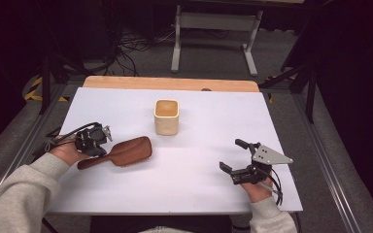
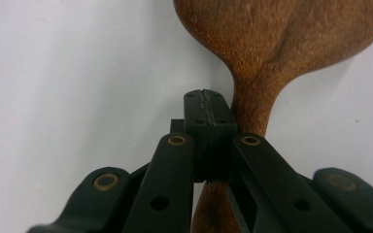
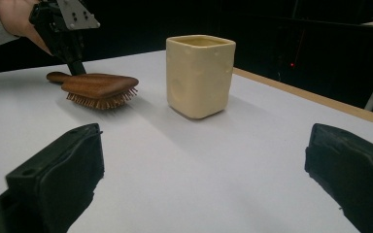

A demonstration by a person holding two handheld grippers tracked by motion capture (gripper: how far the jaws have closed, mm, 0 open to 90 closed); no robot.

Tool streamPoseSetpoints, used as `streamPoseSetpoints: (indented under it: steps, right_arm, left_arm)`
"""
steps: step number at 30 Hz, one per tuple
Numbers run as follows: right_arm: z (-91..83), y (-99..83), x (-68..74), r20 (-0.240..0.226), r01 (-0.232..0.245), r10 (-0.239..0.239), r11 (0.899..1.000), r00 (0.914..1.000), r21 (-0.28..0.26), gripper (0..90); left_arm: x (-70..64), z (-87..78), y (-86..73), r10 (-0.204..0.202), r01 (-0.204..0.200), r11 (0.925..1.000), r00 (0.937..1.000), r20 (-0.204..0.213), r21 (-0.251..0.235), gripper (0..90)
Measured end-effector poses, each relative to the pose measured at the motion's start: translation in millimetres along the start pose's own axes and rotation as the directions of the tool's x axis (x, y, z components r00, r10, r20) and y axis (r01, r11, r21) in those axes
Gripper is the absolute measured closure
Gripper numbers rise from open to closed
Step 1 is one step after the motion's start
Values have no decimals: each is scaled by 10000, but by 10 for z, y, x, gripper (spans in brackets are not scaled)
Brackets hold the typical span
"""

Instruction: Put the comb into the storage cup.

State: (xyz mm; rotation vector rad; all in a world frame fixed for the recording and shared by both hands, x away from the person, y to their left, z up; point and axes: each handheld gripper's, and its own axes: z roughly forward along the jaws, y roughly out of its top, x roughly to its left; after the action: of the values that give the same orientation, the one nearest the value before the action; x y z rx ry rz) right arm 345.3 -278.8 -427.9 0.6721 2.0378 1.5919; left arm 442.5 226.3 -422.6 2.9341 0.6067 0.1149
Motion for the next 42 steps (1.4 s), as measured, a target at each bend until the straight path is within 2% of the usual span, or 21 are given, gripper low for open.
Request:
streamPoseSetpoints:
  steps: [11,14,24,28,31,35,37,42]
  right_arm:
    - [2,-3,-3,-5,-27,27,10000,10000,23,11]
    - [1,-4,-3,-8,-53,53,10000,10000,46,10]
    - [3,-4,-5,-53,-108,108,9999,9999,-7,11]
    - [2,-4,-5,-53,-89,89,10000,9999,-18,11]
    - [1,-3,-4,-21,-61,61,10000,10000,-12,11]
    - [2,-2,-1,-17,-29,29,10000,10000,-3,13]
    - [1,-2,-1,-35,-44,44,10000,10000,-23,13]
    - [5,-2,4,-54,-16,16,10000,10000,-3,13]
  left_arm:
    - [-88,-13,-48,130,-137,9998,9985,540,134,900]
    - [-103,-11,-58,56,-62,10000,9977,668,78,900]
    - [-133,-28,-65,155,-167,9998,9966,803,143,900]
    - [-121,-49,-76,-99,100,9999,9968,794,-12,900]
    - [-106,-75,-85,-300,314,9993,9971,703,-195,866]
    - [-68,-144,-117,-882,914,9941,9946,544,-591,668]
    - [-38,-191,-146,-1028,1112,9881,9913,820,-1059,550]
    - [-41,-285,-182,-1397,1486,9706,9884,598,-1895,239]
